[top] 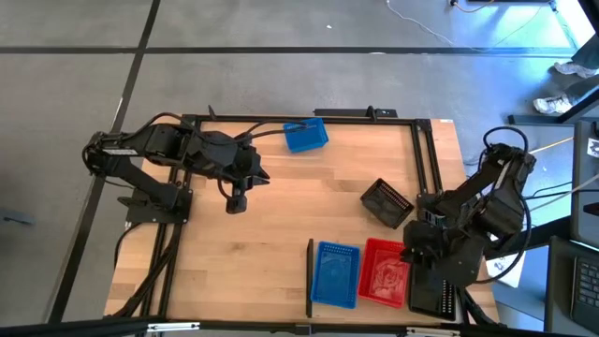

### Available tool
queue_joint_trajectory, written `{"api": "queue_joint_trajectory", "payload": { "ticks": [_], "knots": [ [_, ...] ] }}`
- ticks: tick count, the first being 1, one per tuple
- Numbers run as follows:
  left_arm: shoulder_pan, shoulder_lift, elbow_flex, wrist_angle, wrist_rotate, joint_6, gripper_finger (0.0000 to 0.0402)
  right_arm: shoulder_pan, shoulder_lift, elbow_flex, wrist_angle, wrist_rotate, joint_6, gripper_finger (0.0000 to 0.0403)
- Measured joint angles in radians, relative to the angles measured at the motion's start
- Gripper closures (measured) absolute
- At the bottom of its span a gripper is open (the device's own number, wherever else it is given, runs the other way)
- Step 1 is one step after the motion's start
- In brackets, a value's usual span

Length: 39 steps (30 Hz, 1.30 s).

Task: Stack baskets on shelf by color
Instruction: Stack the red bin on top of the red bins on the shelf

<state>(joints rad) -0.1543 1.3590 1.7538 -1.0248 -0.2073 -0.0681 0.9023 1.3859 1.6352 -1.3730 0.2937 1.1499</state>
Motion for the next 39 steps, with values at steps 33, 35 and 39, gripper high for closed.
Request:
{"api": "queue_joint_trajectory", "payload": {
  "ticks": [33,35,39],
  "knots": [
    [0.039,0.0,0.0,0.007,0.114,0.0,0.0361,0.107,0.004,0.111,-0.04,-0.112,0.213,0.034],
    [0.039,0.0,0.0,0.008,0.143,0.0,0.0362,0.112,0.012,0.111,-0.068,-0.127,0.257,0.034],
    [0.051,0.0,0.0,0.008,0.175,0.0,0.0362,0.116,0.03,0.11,-0.102,-0.137,0.265,0.034]
  ]
}}
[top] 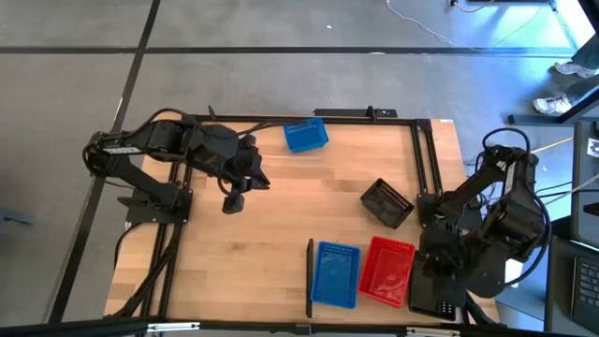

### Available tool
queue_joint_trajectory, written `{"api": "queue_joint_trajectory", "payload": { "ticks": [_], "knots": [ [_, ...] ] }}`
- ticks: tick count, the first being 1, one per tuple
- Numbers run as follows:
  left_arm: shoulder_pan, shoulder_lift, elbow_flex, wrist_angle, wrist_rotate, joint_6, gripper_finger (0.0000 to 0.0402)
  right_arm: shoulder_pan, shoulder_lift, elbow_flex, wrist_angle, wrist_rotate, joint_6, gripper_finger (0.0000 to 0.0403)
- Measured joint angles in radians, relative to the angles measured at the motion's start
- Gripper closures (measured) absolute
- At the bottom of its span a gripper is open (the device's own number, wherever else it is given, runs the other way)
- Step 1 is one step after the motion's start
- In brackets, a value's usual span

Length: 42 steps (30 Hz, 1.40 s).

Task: Stack baskets on shelf by color
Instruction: Stack the red bin on top of the red bins on the shelf

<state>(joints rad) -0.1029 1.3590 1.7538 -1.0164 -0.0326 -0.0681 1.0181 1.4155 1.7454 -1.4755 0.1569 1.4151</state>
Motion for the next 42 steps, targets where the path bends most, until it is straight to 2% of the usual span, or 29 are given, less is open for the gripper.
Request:
{"api": "queue_joint_trajectory", "payload": {
  "ticks": [8,13,18,28,36,42],
  "knots": [
    [0.001,0.0,0.0,0.0,0.002,0.0,0.0361,-0.004,0.048,-0.001,-0.101,0.0,0.048,0.034],
    [0.001,0.0,0.0,0.0,0.002,0.0,0.0361,-0.015,0.074,-0.001,-0.093,0.055,0.039,0.034],
    [0.001,0.0,0.0,0.0,0.001,0.0,0.0361,-0.041,0.097,-0.001,-0.095,0.058,0.042,0.034],
    [0.001,0.0,0.0,0.0,0.002,0.001,0.0361,-0.096,0.135,-0.001,-0.092,0.053,-0.06,0.034],
    [0.001,0.0,0.0,-0.005,0.001,0.001,0.0361,-0.1,0.133,-0.001,-0.09,0.001,-0.038,0.034],
    [0.001,0.0,0.0,-0.006,0.001,0.003,0.0361,-0.106,0.133,-0.001,-0.072,0.075,-0.085,0.034]
  ]
}}
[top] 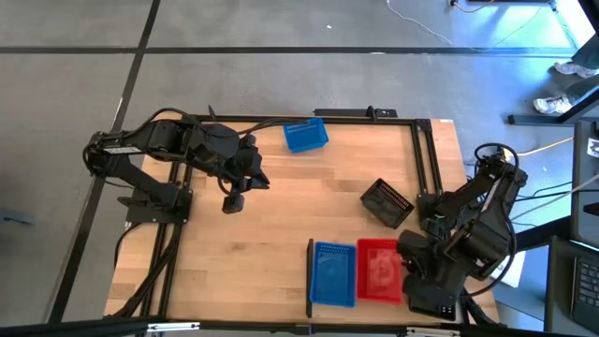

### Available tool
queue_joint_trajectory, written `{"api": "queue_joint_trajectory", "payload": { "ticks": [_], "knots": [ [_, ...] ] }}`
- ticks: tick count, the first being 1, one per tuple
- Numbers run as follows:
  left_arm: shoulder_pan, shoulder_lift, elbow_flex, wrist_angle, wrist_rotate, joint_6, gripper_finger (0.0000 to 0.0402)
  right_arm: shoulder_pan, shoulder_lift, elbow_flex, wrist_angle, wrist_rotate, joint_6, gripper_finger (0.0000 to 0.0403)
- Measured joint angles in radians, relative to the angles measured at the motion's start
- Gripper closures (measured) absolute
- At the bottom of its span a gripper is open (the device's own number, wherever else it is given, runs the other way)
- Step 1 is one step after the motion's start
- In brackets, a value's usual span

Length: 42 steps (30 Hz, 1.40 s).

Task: Stack baskets on shelf by color
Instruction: Stack the red bin on top of the red bins on the shelf

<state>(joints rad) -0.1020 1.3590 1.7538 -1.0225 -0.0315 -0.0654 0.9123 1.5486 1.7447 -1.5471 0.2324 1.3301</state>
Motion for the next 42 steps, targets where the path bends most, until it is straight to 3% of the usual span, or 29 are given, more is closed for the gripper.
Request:
{"api": "queue_joint_trajectory", "payload": {
  "ticks": [9,17,26,36,42],
  "knots": [
    [0.0,0.0,0.0,-0.001,0.0,0.0,0.0361,0.0,-0.018,0.005,-0.025,-0.069,0.089,0.034],
    [0.0,0.0,0.0,-0.002,0.0,-0.001,0.0361,-0.036,-0.03,0.07,-0.024,-0.049,0.371,0.0341],
    [0.0,0.0,0.0,-0.006,0.0,0.0,0.0361,-0.093,-0.029,0.085,-0.024,-0.233,0.61,0.0341],
    [-0.009,0.0,0.0,-0.029,0.0,0.102,0.0361,-0.108,-0.029,0.085,-0.024,-0.38,0.598,0.0341],
    [-0.009,0.0,0.0,-0.042,0.0,0.103,0.0361,-0.125,-0.029,0.085,-0.024,-0.384,0.621,0.0341]
  ]
}}
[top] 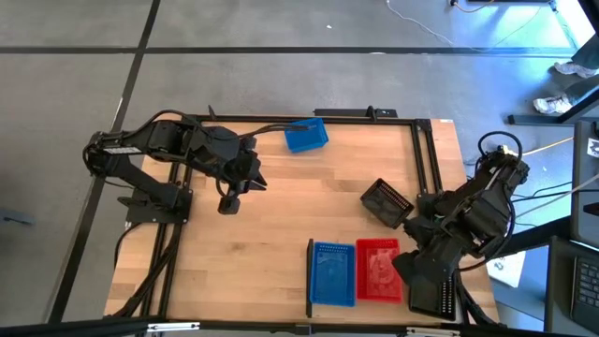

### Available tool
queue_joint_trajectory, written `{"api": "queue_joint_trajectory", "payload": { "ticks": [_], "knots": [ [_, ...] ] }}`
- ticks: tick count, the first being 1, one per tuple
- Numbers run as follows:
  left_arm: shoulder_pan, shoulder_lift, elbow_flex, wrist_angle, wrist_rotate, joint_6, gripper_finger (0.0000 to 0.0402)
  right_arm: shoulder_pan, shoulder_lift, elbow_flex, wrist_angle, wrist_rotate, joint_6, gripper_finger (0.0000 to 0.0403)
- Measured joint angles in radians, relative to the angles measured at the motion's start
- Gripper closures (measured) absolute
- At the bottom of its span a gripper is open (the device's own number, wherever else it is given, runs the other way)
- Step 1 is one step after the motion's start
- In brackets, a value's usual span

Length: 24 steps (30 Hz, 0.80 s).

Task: Stack baskets on shelf by color
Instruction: Stack the red bin on top of the red bins on the shelf

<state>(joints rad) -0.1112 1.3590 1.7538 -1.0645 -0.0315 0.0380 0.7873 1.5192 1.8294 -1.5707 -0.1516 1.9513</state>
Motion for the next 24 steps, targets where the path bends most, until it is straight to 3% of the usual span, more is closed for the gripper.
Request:
{"api": "queue_joint_trajectory", "payload": {
  "ticks": [5,13,24],
  "knots": [
    [0.0,0.0,0.0,0.0,0.0,0.0,0.0361,-0.03,0.0,0.007,0.0,0.015,-0.038,0.034],
    [0.0,0.0,0.0,0.0,0.0,-0.002,0.0361,-0.041,-0.001,0.084,0.0,0.156,0.077,0.034],
    [0.0,0.0,0.0,-0.003,0.0,-0.001,0.0361,-0.056,0.021,0.061,0.003,0.108,0.138,0.034]
  ]
}}
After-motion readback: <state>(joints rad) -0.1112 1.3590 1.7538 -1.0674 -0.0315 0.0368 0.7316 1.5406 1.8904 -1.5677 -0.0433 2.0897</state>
